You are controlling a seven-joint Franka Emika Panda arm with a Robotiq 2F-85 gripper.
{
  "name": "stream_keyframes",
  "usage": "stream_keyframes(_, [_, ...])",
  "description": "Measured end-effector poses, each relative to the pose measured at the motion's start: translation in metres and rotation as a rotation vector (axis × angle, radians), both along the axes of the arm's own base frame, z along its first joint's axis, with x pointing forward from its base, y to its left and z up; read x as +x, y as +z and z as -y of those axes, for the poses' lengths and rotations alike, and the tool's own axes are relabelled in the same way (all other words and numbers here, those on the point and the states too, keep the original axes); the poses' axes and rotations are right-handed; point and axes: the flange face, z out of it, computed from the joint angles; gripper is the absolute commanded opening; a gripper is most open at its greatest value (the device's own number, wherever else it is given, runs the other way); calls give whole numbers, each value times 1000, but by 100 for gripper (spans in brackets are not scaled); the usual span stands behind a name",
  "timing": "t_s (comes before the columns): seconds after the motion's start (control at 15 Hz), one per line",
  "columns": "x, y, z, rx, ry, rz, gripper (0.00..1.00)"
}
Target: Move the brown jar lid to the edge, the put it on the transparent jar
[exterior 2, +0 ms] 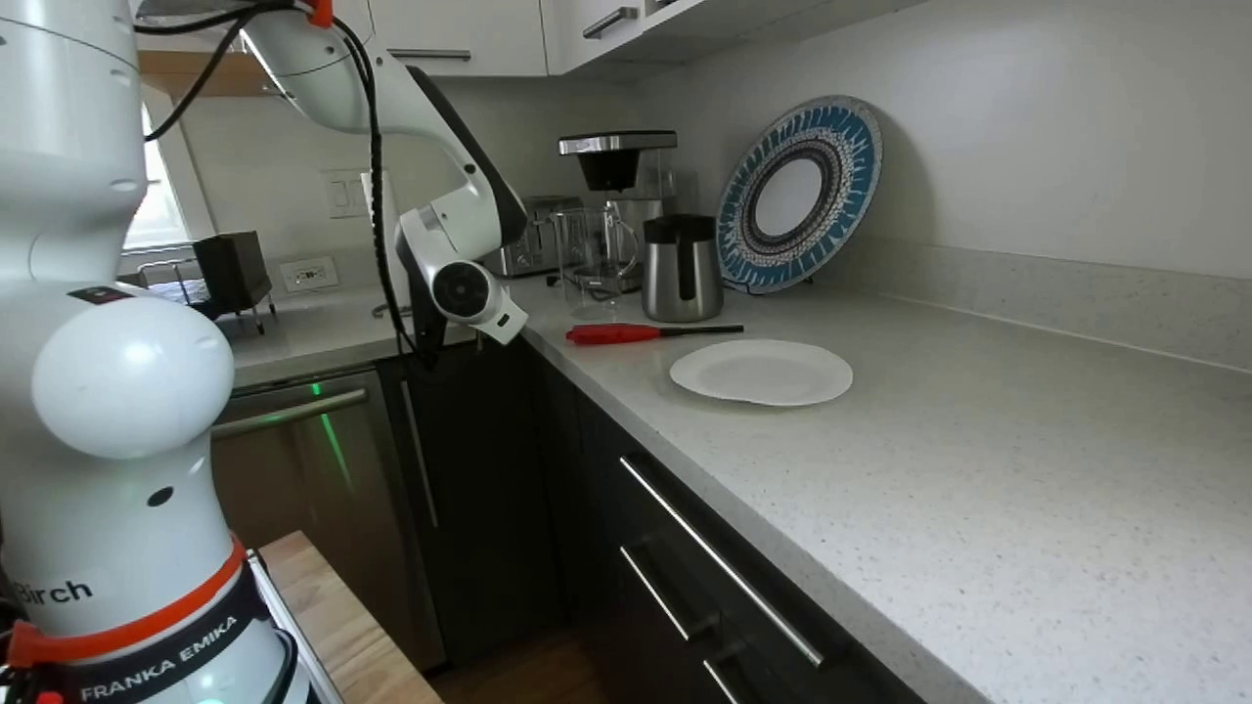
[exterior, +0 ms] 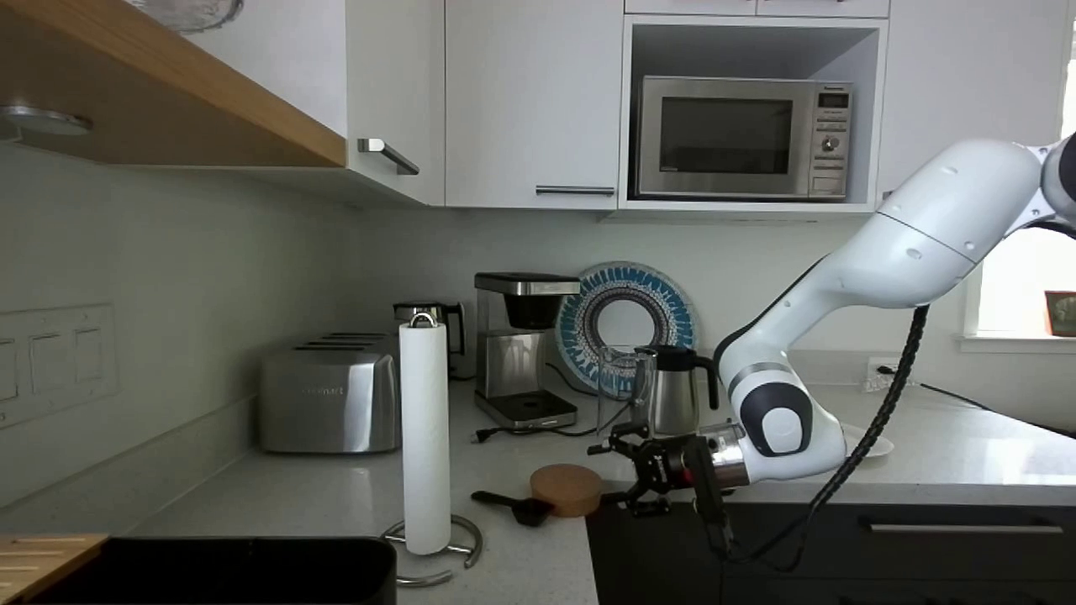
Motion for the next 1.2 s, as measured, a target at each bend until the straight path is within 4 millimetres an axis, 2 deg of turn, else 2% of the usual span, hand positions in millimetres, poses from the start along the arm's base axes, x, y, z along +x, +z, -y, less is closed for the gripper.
stream_keyframes(0.33, [0,-8,-3,24,8,-2,88])
stream_keyframes(0.6, [-1,-13,-6,32,19,3,82])
stream_keyframes(0.87, [0,-13,-9,36,28,29,61])
stream_keyframes(0.93, [0,-14,-9,34,28,33,41])
stream_keyframes(1.07, [0,-15,-8,32,27,38,34])
stream_keyframes(1.2, [1,-15,-8,31,24,45,18])
